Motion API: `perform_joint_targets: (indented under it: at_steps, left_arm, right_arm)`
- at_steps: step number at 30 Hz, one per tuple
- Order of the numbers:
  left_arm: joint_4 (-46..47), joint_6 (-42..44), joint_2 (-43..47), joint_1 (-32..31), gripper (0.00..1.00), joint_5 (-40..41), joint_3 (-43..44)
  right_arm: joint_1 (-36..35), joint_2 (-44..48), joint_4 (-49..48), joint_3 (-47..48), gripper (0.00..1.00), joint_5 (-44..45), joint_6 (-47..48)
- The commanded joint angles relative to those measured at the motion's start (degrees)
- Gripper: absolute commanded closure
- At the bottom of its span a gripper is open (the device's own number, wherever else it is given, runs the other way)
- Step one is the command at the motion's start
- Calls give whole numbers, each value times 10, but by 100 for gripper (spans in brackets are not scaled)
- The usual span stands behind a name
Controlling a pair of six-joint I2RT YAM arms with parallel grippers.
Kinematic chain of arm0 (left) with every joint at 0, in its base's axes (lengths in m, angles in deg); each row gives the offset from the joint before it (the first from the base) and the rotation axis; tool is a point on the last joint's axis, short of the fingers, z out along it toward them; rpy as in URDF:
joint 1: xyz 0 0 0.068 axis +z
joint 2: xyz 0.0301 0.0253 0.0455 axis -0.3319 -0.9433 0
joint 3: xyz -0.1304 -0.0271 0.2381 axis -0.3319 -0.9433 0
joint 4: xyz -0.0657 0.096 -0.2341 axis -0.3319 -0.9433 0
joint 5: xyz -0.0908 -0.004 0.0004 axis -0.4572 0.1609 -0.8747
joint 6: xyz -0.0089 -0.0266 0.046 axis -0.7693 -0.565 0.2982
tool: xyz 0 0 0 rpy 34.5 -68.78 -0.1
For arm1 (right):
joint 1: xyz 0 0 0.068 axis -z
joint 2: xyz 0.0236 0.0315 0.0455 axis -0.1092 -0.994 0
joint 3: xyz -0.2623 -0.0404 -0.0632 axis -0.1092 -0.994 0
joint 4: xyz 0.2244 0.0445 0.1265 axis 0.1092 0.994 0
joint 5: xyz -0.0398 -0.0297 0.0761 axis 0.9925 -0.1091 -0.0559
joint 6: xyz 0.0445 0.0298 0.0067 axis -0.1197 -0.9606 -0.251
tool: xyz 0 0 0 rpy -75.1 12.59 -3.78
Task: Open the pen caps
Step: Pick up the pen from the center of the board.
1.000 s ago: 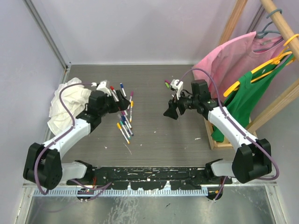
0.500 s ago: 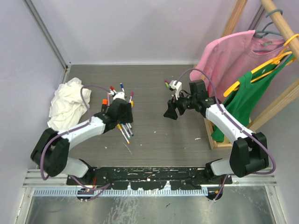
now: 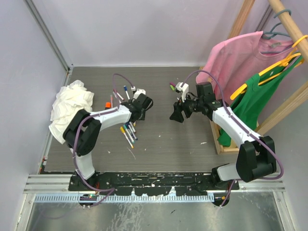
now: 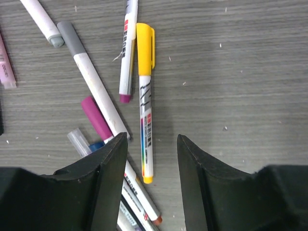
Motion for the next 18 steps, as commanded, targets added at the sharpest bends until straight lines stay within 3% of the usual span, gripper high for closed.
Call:
perform_joint_targets:
  at_steps: [1, 6, 18]
  left_arm:
    - [-34, 28, -32, 4, 53, 40, 56]
    - [-32, 29, -51, 20, 55, 16, 71]
    - [-19, 15, -70, 37, 72, -49, 64]
  right_arm:
    - [4, 0, -13, 26, 26, -2, -4]
    - [6, -3, -12, 27, 26, -2, -4]
    - [7, -6, -11, 28, 26, -3, -5]
